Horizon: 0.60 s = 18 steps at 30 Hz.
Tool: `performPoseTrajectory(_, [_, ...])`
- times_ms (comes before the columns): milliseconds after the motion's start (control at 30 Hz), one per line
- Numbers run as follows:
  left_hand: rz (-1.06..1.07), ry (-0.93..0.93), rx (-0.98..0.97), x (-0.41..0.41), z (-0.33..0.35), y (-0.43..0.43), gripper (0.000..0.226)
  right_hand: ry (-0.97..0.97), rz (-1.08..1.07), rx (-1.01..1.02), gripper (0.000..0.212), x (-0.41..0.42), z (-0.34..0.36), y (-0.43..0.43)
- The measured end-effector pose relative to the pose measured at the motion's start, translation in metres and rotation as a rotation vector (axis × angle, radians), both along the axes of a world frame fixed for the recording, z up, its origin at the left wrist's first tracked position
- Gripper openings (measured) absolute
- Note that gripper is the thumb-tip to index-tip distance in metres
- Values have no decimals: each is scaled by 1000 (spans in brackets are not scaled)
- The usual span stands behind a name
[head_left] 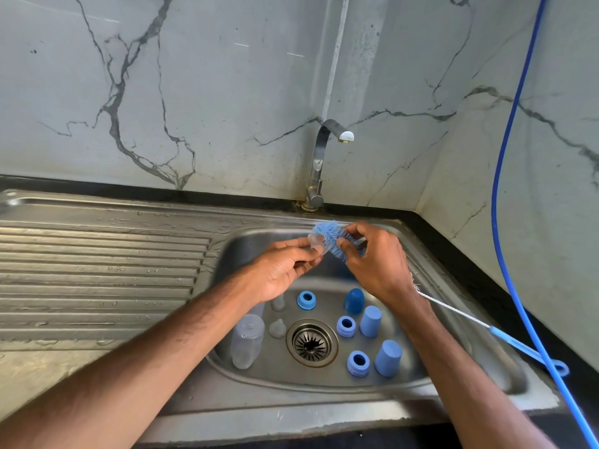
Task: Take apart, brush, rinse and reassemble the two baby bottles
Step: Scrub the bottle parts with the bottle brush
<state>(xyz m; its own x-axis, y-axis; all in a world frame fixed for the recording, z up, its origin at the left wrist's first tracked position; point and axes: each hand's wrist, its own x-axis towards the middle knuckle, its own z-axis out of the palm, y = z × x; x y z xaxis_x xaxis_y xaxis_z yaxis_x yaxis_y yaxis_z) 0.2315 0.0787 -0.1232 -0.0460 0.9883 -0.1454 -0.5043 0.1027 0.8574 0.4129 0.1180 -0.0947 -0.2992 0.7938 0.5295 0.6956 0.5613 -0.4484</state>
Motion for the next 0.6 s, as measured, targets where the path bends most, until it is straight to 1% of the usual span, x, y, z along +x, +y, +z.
performPoseTrajectory(100, [-3, 62, -2, 0, 0, -2, 20, 13, -44, 2, 15, 3, 2, 2])
performPoseTrajectory(167, [-28, 110, 15, -1, 1, -4, 25, 38, -83, 18, 15, 6, 6, 3])
performPoseTrajectory(300, [-64, 72, 43, -3, 4, -6, 29, 60, -99, 78, 15, 9, 10, -1])
performPoseTrajectory(367, [-73, 62, 55, -2, 5, -6, 28, 37, -85, 93, 14, 8, 9, -4])
performPoseTrajectory(500, [-53, 115, 73, -1, 3, -6, 28, -29, -58, 123, 16, 6, 8, -6])
performPoseTrajectory(600, [-24, 152, 71, -2, 1, -6, 22, -116, -134, 144, 23, 11, 10, -6])
